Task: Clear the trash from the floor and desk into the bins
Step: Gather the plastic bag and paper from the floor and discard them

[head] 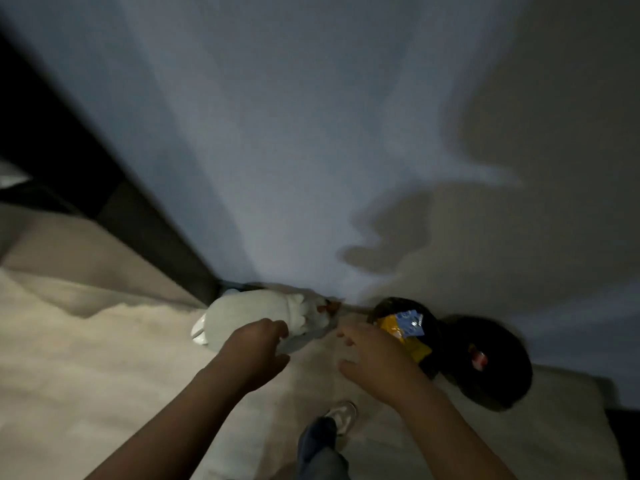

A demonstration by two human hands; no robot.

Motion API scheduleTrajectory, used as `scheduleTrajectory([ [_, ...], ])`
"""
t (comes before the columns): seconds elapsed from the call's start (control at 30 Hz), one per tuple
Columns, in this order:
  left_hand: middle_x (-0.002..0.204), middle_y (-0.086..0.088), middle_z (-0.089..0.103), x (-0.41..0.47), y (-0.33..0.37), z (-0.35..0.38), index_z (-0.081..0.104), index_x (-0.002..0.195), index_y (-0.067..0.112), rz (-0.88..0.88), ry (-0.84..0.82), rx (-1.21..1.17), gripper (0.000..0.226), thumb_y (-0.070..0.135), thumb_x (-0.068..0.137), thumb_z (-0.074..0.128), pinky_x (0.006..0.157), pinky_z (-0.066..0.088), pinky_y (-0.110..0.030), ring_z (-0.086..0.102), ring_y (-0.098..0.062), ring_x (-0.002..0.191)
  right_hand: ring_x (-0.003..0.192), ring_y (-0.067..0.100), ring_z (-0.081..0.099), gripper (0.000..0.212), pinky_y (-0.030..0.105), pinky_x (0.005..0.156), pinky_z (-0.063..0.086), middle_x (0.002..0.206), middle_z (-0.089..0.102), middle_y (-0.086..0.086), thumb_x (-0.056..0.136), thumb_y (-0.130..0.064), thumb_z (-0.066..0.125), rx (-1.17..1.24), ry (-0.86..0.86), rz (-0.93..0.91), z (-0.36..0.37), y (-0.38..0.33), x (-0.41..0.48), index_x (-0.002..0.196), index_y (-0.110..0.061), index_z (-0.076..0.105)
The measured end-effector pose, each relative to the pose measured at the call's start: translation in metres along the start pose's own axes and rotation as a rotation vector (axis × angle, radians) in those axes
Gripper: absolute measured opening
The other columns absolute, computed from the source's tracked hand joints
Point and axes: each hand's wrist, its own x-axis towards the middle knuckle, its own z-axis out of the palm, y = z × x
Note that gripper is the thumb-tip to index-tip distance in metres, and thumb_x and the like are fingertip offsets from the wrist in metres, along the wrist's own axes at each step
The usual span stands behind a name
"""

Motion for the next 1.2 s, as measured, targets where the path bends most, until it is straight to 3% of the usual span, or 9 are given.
scheduleTrajectory([
  [0.17,0.122,0.008,0.058,-0.091,-0.083,-0.01,0.049,0.126,0.026,-0.158,0.097,-0.124,0.04,0.036,0.089,0.057,0.086,0.04,-0.019,0.055,-0.011,0.109,0.111,0.018,0.053,0.045,0.026,0.089,0.044,0.125,0.055,0.001,0.085,-0.023,0.059,-0.127,-0.08,-0.174,0.039,-0.11,0.004,0.13,-0.022,0.051],
  [0.3,0.122,0.008,0.058,-0.182,-0.155,-0.015,0.049,0.126,0.026,-0.314,0.135,-0.187,0.04,0.037,0.088,0.057,0.085,0.04,-0.021,0.055,-0.012,0.109,0.115,0.016,0.052,0.047,0.025,0.094,0.04,0.129,0.054,-0.005,0.087,-0.031,0.059,-0.24,-0.129,-0.329,0.083,-0.21,-0.003,0.132,-0.028,0.049],
  [0.43,0.122,0.009,0.057,-0.276,-0.223,-0.018,0.048,0.128,0.026,-0.518,0.229,-0.259,0.04,0.036,0.089,0.056,0.082,0.039,-0.02,0.056,-0.012,0.105,0.11,0.014,0.055,0.042,0.022,0.084,0.039,0.122,0.058,-0.006,0.085,-0.03,0.06,-0.344,-0.151,-0.541,0.128,-0.309,-0.008,0.126,-0.027,0.053],
  [0.67,0.121,0.01,0.057,-0.41,-0.29,-0.011,0.049,0.126,0.027,-0.842,0.448,-0.434,0.039,0.037,0.089,0.057,0.087,0.043,-0.022,0.056,-0.011,0.106,0.101,0.012,0.055,0.043,0.025,0.085,0.042,0.122,0.056,-0.005,0.086,-0.03,0.059,-0.454,-0.301,-0.823,0.209,-0.452,-0.028,0.128,-0.027,0.051],
  [0.87,0.119,0.01,0.058,-0.483,-0.334,-0.003,0.052,0.124,0.027,-1.073,0.582,-0.511,0.039,0.038,0.087,0.058,0.084,0.043,-0.021,0.057,-0.01,0.103,0.108,0.011,0.054,0.044,0.021,0.081,0.038,0.123,0.056,-0.006,0.087,-0.03,0.057,-0.554,-0.404,-1.065,0.265,-0.553,-0.034,0.13,-0.026,0.05],
  [1.2,0.12,0.009,0.058,-0.537,-0.434,-0.046,0.052,0.124,0.026,-1.351,0.745,-0.544,0.039,0.039,0.087,0.058,0.085,0.046,-0.023,0.056,-0.01,0.106,0.113,0.012,0.053,0.043,0.026,0.091,0.043,0.123,0.058,-0.005,0.086,-0.033,0.057,-0.595,-0.453,-1.376,0.322,-0.718,0.003,0.128,-0.026,0.051],
])
